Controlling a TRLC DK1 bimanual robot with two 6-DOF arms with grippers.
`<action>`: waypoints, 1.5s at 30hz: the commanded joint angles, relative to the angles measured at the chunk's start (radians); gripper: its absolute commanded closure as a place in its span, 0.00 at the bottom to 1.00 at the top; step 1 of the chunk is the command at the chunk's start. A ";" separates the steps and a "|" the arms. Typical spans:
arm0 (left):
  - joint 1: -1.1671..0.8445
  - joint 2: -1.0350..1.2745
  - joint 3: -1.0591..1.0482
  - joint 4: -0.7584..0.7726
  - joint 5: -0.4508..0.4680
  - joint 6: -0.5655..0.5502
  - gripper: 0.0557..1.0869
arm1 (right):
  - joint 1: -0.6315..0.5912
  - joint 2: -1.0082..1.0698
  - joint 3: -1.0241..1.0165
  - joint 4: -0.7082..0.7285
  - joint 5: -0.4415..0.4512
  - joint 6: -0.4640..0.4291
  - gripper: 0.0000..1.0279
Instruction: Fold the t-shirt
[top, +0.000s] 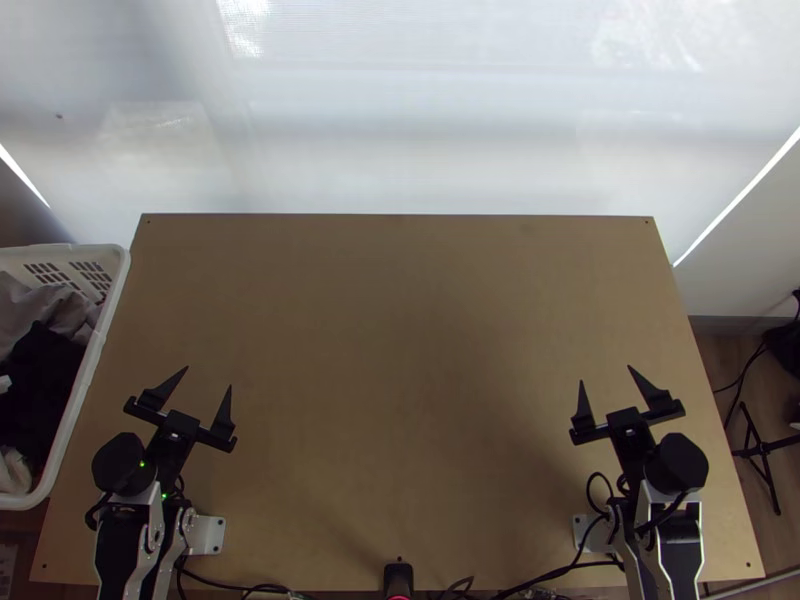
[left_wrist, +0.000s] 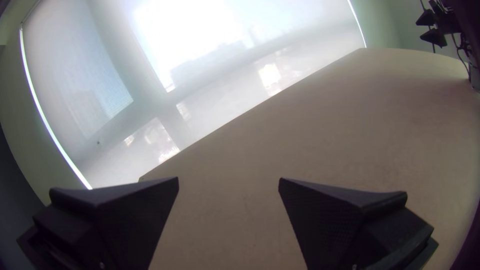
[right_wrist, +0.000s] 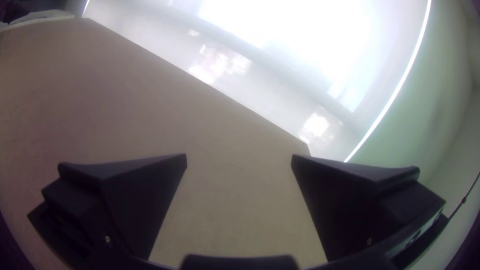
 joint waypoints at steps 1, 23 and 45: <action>-0.001 0.001 0.000 0.000 0.000 -0.001 0.05 | 0.000 0.000 0.000 0.000 0.000 0.001 0.05; -0.137 0.001 0.000 0.000 0.000 0.001 0.05 | 0.011 0.000 0.000 0.000 0.000 0.001 0.05; 0.024 0.004 0.002 -0.009 0.051 0.001 0.05 | 0.074 0.000 0.000 -0.007 -0.033 0.020 0.05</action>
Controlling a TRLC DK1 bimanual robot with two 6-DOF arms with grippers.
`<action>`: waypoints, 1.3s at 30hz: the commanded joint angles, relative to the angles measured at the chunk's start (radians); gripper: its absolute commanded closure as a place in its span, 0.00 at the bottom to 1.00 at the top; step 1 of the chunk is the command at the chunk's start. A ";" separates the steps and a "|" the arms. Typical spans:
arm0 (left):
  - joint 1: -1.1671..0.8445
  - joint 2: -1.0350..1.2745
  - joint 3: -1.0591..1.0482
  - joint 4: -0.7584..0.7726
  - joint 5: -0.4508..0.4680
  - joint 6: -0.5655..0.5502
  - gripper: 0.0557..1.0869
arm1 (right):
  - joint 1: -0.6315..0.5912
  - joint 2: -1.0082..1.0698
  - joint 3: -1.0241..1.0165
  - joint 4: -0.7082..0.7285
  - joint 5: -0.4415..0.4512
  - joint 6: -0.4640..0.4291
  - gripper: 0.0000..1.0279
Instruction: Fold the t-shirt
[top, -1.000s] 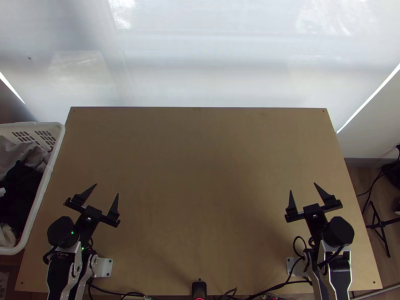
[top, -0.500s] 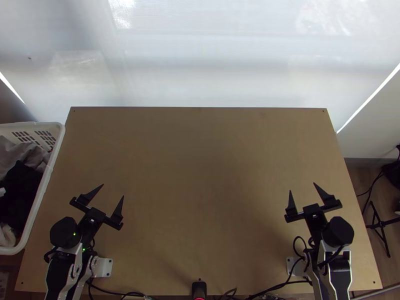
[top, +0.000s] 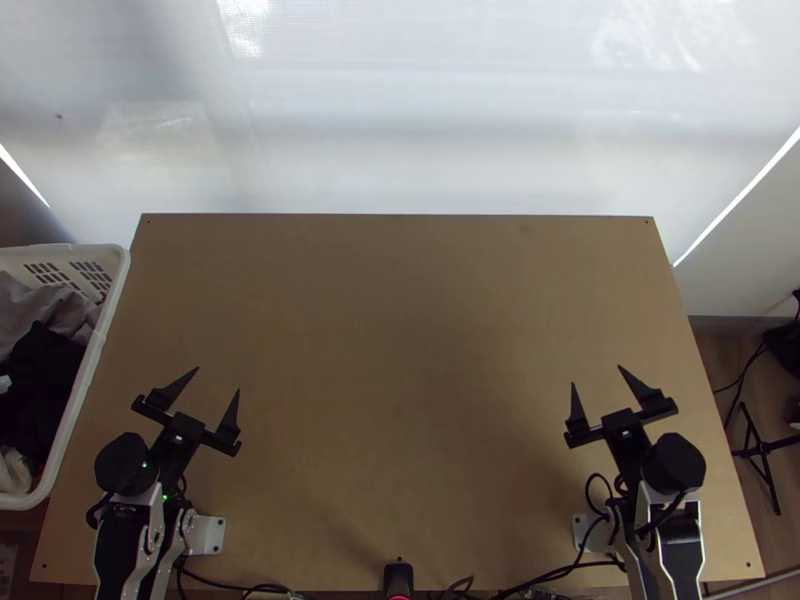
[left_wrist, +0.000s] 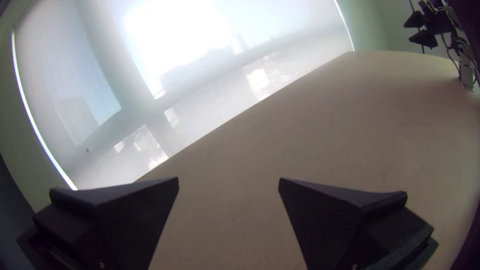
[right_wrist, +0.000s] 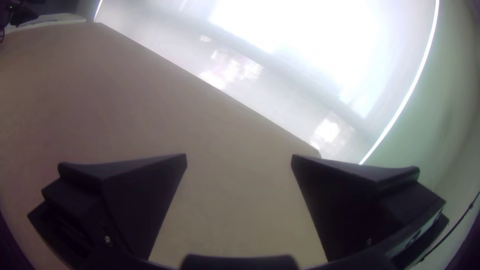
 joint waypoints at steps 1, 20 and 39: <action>0.058 0.003 0.000 -0.006 0.013 0.002 0.05 | 0.027 0.000 0.000 -0.003 -0.008 0.006 0.05; 0.114 0.109 0.064 0.093 -0.065 -0.017 0.05 | 0.091 0.402 0.281 0.151 0.129 0.021 0.05; 0.164 1.094 1.000 -0.297 -0.306 -0.722 0.04 | 0.139 1.014 1.057 -0.233 0.427 0.467 0.05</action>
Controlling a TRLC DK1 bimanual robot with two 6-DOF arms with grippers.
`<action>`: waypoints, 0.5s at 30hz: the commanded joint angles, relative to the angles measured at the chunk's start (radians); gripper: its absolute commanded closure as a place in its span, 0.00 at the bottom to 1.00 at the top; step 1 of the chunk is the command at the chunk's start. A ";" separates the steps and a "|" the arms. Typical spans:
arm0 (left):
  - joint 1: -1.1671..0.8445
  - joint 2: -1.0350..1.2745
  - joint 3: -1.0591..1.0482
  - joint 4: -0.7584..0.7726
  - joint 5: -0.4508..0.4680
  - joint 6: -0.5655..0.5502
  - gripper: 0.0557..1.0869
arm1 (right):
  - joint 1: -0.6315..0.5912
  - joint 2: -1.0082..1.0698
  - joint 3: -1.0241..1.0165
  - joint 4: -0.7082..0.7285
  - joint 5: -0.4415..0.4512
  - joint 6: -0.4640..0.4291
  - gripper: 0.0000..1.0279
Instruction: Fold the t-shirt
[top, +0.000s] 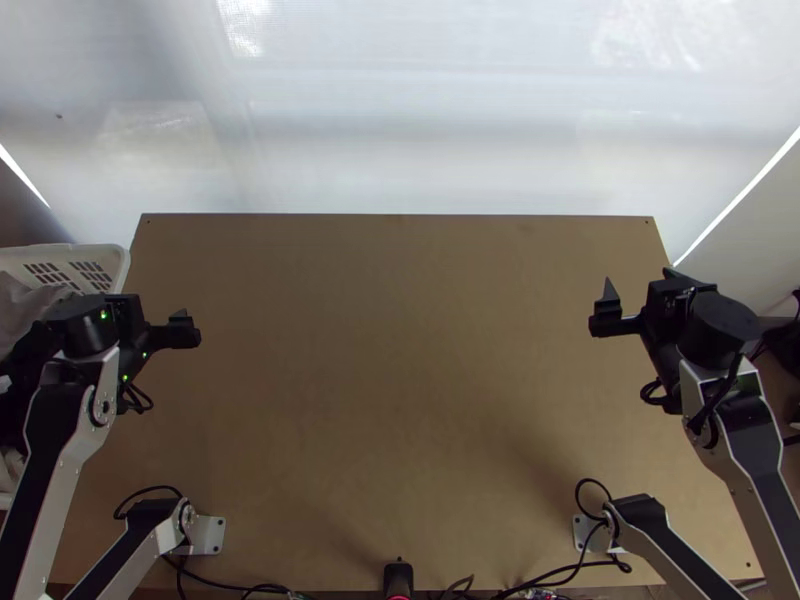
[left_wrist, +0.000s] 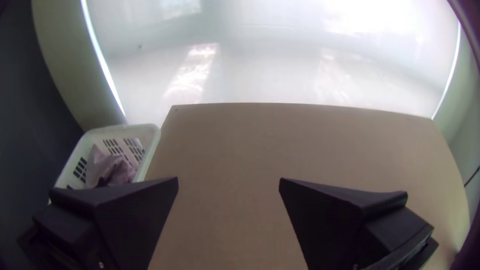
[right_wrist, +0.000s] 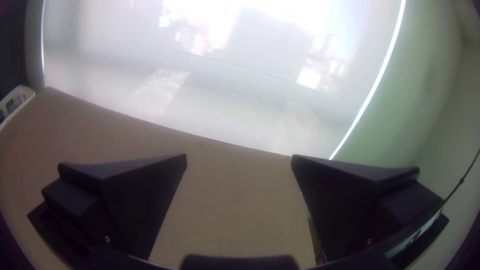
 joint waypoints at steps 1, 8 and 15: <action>0.042 0.176 0.244 -0.141 -0.066 -0.260 0.04 | -0.005 0.153 0.232 -0.170 0.091 0.162 0.05; 0.289 0.326 0.411 -0.169 -0.105 -0.097 0.05 | 0.018 0.170 0.249 -0.342 0.072 0.124 0.05; 0.578 0.578 0.549 -0.204 -0.105 -0.063 0.05 | 0.010 0.271 0.397 -0.484 0.039 0.153 0.05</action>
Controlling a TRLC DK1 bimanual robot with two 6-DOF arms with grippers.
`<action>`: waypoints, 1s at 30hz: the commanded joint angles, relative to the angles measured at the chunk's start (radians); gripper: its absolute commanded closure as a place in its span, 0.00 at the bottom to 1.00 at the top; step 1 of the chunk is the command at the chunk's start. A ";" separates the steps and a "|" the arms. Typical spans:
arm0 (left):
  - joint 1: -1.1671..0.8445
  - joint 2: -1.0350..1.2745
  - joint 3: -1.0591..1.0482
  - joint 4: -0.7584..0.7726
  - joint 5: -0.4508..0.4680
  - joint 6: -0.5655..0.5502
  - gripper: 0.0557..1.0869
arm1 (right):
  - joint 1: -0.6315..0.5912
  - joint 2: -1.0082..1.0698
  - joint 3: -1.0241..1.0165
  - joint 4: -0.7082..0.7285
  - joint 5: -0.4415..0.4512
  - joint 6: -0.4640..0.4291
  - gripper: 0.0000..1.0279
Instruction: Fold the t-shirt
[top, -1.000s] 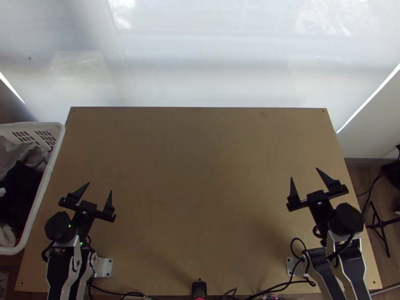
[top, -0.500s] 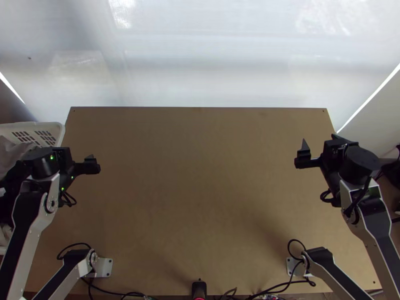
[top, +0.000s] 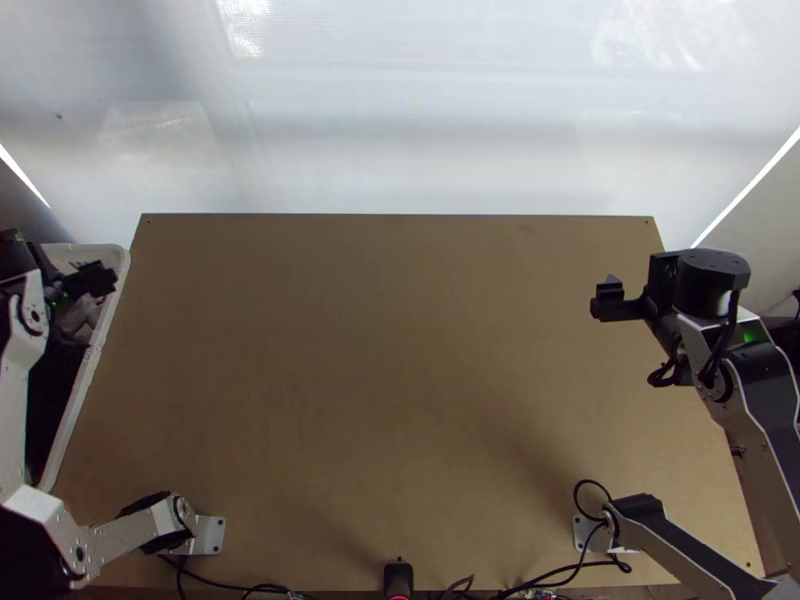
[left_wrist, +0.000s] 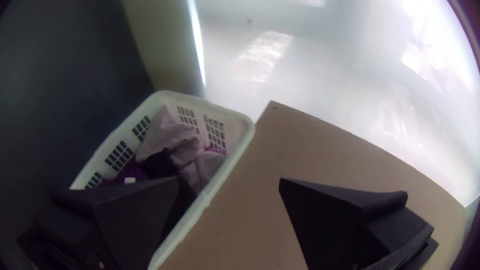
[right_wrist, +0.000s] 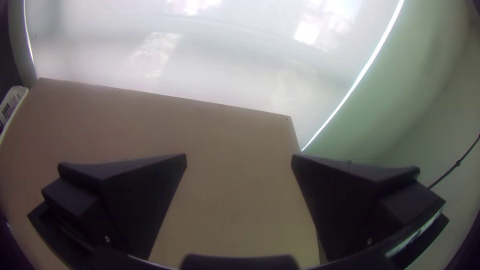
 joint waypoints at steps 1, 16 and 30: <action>0.270 0.238 0.143 -0.033 -0.008 0.048 0.05 | -0.002 0.101 0.148 -0.141 -0.029 0.017 0.05; 0.510 0.691 0.384 0.065 -0.015 0.107 0.05 | 0.017 0.133 0.210 -0.198 -0.037 0.012 0.05; 0.552 1.054 0.559 0.108 -0.061 0.107 0.05 | 0.035 0.121 0.207 -0.261 -0.035 -0.011 0.05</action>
